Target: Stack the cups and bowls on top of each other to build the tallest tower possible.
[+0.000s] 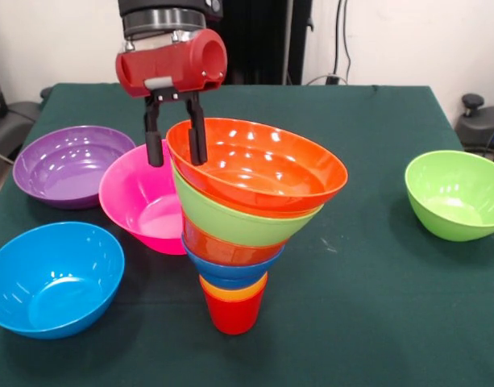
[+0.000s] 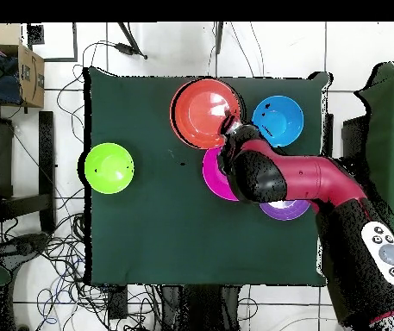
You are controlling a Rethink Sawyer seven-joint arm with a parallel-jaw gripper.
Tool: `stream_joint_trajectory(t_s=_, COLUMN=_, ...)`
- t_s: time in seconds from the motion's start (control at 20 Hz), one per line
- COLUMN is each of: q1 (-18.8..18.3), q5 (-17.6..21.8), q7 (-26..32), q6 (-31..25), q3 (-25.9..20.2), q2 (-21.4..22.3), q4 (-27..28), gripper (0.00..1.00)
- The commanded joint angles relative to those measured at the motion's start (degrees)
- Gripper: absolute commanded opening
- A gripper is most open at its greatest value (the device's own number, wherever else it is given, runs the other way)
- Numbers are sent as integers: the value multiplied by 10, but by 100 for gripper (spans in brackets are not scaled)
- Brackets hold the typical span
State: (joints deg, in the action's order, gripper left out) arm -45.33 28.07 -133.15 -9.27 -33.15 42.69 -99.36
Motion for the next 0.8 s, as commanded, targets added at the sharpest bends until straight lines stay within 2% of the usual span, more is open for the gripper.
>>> stream_joint_trajectory(t_s=0.05, q1=23, q5=-7, q7=16, q6=-79, q3=7, q2=6, q4=-6, gripper=100)
stream_joint_trajectory(t_s=0.55, q1=23, q5=-25, q7=26, q6=-94, q3=2, q2=11, q4=-4, gripper=100)
stream_joint_trajectory(t_s=0.8, q1=15, q5=-43, q7=41, q6=-132, q3=-8, q2=30, q4=0, gripper=100)
